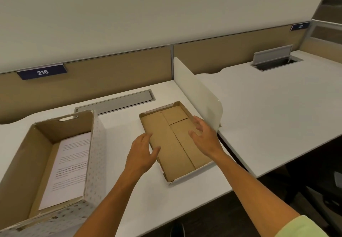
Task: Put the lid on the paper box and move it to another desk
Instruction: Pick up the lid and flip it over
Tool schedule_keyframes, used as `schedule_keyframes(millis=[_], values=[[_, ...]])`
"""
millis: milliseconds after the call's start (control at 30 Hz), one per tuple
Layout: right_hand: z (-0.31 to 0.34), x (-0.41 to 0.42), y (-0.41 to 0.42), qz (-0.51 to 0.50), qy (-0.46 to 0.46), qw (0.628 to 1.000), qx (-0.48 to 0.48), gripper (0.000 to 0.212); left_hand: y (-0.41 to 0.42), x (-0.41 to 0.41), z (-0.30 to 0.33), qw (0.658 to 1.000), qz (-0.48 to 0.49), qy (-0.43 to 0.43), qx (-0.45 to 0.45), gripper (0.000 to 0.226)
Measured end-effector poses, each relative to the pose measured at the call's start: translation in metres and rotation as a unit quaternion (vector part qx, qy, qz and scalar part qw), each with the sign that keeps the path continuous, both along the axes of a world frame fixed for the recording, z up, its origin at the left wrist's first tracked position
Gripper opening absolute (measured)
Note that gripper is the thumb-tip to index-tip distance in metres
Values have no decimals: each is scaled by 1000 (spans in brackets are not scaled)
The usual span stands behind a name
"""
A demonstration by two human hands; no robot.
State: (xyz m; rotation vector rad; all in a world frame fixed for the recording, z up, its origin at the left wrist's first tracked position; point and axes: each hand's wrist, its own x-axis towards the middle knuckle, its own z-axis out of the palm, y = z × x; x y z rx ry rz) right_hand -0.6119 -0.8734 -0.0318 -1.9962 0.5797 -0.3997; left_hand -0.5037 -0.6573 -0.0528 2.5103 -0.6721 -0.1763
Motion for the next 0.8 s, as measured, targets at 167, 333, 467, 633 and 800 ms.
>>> schedule_keyframes(millis=[167,333,467,633,800], values=[[-21,16,-27,-25,16,999,-32,63,-28,22,-21,999,-4,33,-10,67],[-45,40,-50,-49,63,996,-25,65,-50,49,-43,998,0,61,9,65],[-65,56,-64,-45,110,992,-33,65,-65,62,-62,997,20,77,1,59],[-81,70,-77,-28,169,984,-40,57,-75,74,-83,995,28,92,17,59],[-93,80,-85,-28,211,971,-105,38,-82,76,-99,995,18,81,63,58]])
